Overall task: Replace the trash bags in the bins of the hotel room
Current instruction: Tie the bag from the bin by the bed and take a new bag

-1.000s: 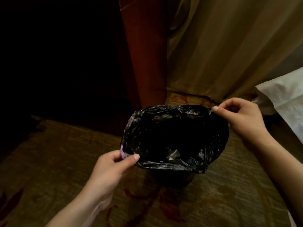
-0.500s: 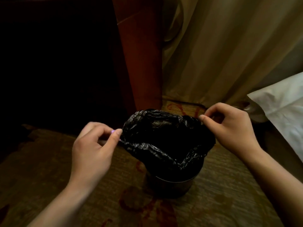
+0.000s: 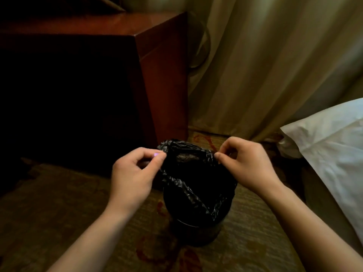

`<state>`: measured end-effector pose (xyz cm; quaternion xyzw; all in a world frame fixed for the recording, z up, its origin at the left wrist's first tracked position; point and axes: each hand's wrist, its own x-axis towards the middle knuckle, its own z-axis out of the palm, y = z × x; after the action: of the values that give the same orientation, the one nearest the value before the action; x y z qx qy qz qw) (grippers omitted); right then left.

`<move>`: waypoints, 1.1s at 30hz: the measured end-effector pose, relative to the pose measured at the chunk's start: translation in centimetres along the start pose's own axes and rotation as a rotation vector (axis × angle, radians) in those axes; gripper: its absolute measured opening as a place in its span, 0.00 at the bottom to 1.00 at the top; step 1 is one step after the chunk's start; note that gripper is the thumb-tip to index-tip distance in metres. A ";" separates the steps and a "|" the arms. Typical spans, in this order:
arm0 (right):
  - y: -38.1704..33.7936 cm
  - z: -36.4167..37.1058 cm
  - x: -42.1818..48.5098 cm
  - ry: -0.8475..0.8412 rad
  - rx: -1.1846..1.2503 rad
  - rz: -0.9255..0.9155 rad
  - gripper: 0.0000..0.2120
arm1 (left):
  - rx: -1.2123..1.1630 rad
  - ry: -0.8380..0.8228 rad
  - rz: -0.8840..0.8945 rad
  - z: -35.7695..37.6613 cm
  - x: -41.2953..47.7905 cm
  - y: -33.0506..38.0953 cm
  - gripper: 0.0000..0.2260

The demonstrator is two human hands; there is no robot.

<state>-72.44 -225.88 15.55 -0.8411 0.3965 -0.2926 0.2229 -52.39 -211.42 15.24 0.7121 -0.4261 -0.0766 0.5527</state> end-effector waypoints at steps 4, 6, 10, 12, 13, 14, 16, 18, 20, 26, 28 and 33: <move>-0.9 -0.8 1.5 0.095 0.076 -0.015 0.05 | 0.021 0.009 -0.027 0.7 2.3 1.4 0.08; -1.4 -1.3 2.6 0.069 0.073 0.002 0.05 | 0.079 -0.025 -0.003 1.1 3.6 1.8 0.08; -1.9 -2.1 3.6 0.096 0.084 -0.004 0.05 | 0.124 0.027 0.104 1.4 4.6 2.9 0.09; -2.2 -2.8 3.7 0.071 0.058 -0.020 0.05 | 0.212 -0.009 0.213 1.4 4.2 3.6 0.07; -2.4 -3.1 3.8 0.054 0.034 -0.035 0.05 | 0.179 -0.013 0.202 1.5 4.1 3.8 0.08; -2.8 -3.5 3.9 0.093 0.051 -0.053 0.05 | 0.092 -0.004 0.150 1.4 4.5 4.0 0.08; -3.5 -4.6 4.7 0.169 0.130 -0.070 0.05 | -0.049 0.000 0.042 1.4 5.6 4.6 0.08; -4.3 -5.3 5.2 0.033 0.045 -0.088 0.05 | -0.046 -0.010 0.039 1.3 6.0 5.3 0.08; -4.8 -5.7 5.8 0.052 0.065 -0.080 0.05 | -0.120 0.019 0.041 1.1 6.6 6.3 0.09; -6.0 -5.0 5.9 0.075 0.105 -0.077 0.05 | -0.108 -0.070 0.013 2.2 7.7 7.4 0.08; -6.2 -5.1 5.9 0.078 0.160 -0.070 0.06 | -0.100 -0.077 0.011 2.3 7.2 7.5 0.07; -6.7 -6.3 6.3 0.135 0.213 -0.108 0.05 | -0.221 -0.090 -0.026 2.6 6.7 7.7 0.03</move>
<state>-69.83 -227.88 26.16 -0.8112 0.3315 -0.4004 0.2678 -53.80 -218.15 23.26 0.6482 -0.4301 -0.1620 0.6071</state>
